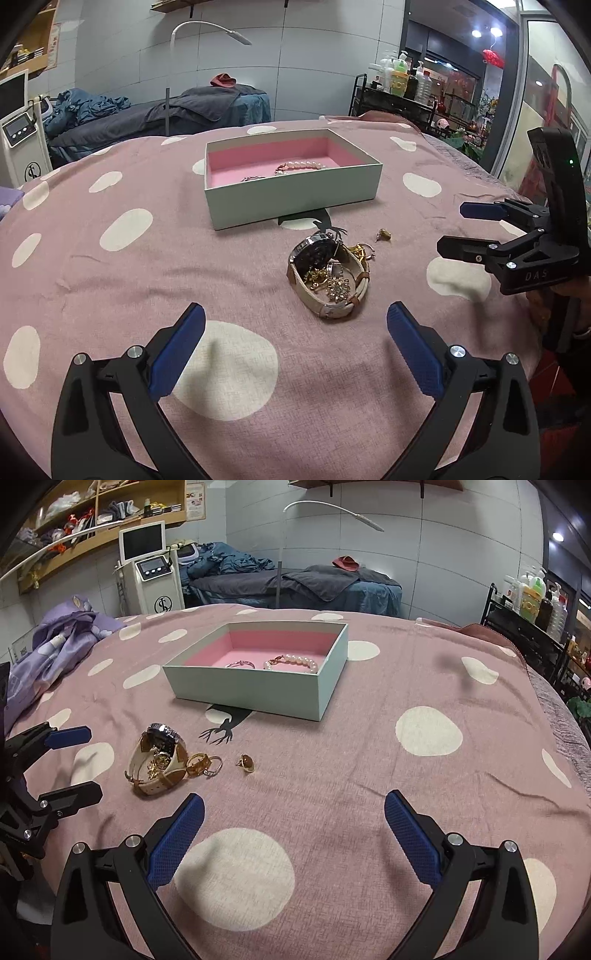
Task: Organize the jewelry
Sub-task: 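Move the left tool back to the watch with the cream strap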
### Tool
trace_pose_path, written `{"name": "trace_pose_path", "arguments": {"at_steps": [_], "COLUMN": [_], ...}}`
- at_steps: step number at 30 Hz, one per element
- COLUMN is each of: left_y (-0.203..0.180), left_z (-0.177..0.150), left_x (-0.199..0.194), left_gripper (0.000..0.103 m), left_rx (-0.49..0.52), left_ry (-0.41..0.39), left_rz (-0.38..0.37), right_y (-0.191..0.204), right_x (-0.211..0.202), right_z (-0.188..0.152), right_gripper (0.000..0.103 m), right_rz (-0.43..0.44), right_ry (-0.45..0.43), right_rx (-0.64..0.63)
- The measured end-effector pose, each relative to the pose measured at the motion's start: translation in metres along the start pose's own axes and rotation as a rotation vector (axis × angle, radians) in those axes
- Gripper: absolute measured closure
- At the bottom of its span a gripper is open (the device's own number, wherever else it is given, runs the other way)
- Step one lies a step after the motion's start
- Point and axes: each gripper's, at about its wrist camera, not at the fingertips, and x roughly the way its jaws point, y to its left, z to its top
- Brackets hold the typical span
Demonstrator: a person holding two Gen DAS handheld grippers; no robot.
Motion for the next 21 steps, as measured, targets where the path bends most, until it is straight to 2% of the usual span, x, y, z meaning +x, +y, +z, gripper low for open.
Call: {"name": "trace_pose_path", "arguments": {"at_steps": [4,6,8,11,13,17,21], "left_y": [-0.002,0.004,0.010,0.011,0.009,0.006,0.005], "left_z": [0.005,0.011,0.017,0.025,0.028,0.029,0.027], "left_x": [0.003,0.007,0.013,0.023,0.030,0.042,0.045], "left_gripper": [0.010,0.022,0.040,0.055,0.060,0.078,0.083], "left_rx": [0.011,-0.012,-0.017,0.018,0.027,0.058,0.076], "left_ry": [-0.001,0.012,0.035,0.073,0.098,0.151,0.181], "left_rz": [-0.004,-0.020,-0.021,-0.014,-0.035,-0.011,0.012], "right_y": [0.006,0.006,0.007,0.009,0.011,0.012,0.012], "right_x": [-0.003,-0.003,-0.002,-0.001,-0.002,-0.002,-0.001], "right_z": [-0.002,-0.001,-0.001,-0.002,-0.002,0.001,0.005], "right_gripper": [0.011,0.011,0.011,0.011,0.011,0.015,0.018], "right_rz": [-0.001,-0.007,-0.008,-0.003,-0.003,-0.008,-0.011], "right_ry": [-0.008,-0.006,-0.004,-0.001,-0.002,-0.004,-0.004], "right_rx": [-0.023,-0.027,-0.031,-0.034,-0.037,-0.049,-0.066]}}
